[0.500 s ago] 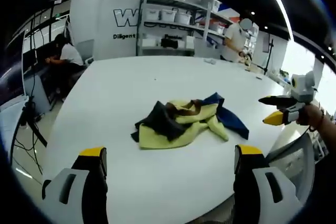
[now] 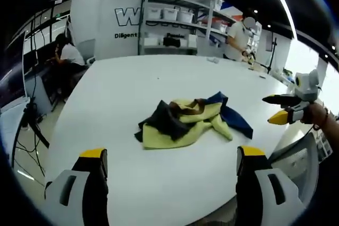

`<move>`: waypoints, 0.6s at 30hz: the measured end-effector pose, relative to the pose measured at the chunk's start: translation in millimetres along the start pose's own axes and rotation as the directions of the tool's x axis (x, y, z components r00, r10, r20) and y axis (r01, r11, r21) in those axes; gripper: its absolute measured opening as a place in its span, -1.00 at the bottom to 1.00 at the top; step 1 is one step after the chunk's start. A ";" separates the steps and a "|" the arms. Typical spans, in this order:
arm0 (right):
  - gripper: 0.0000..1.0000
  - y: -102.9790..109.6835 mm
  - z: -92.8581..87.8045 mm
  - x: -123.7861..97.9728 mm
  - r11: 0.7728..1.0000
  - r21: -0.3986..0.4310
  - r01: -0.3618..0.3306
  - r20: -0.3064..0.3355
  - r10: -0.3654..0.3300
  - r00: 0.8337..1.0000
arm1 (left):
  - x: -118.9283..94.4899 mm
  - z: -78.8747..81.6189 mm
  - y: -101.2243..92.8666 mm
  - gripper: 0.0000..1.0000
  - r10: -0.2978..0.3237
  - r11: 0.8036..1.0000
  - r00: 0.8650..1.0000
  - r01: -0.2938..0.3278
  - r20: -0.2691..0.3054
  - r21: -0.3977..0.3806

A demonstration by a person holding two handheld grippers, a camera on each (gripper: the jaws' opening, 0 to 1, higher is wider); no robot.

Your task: Fold the garment on the visible template until the final outline fits inside the template.

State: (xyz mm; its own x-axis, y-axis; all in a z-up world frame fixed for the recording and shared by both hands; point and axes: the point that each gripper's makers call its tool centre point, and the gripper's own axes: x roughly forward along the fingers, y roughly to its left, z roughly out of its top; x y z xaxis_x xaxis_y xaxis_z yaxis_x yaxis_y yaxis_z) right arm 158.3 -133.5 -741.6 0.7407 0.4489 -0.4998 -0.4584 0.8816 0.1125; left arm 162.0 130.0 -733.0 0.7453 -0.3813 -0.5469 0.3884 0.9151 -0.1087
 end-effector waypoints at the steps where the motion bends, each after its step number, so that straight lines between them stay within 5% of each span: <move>1: 0.98 0.4 -0.5 0.0 1.000 0.001 -0.001 -0.002 0.001 1.000 | -0.2 -0.2 0.2 0.97 0.001 1.000 1.000 -0.001 0.000 0.001; 18: 0.98 3.1 -4.0 -0.2 1.000 0.001 -0.009 -0.016 0.009 1.000 | -0.3 -1.9 2.5 0.97 0.002 1.000 1.000 -0.002 -0.001 0.000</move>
State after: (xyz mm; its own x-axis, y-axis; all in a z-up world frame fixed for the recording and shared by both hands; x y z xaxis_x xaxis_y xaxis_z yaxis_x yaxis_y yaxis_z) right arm 154.7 -131.4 -744.6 0.7282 0.4547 -0.5128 -0.4646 0.8776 0.1183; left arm 161.7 132.7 -734.7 0.7454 -0.3792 -0.5482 0.3870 0.9158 -0.1072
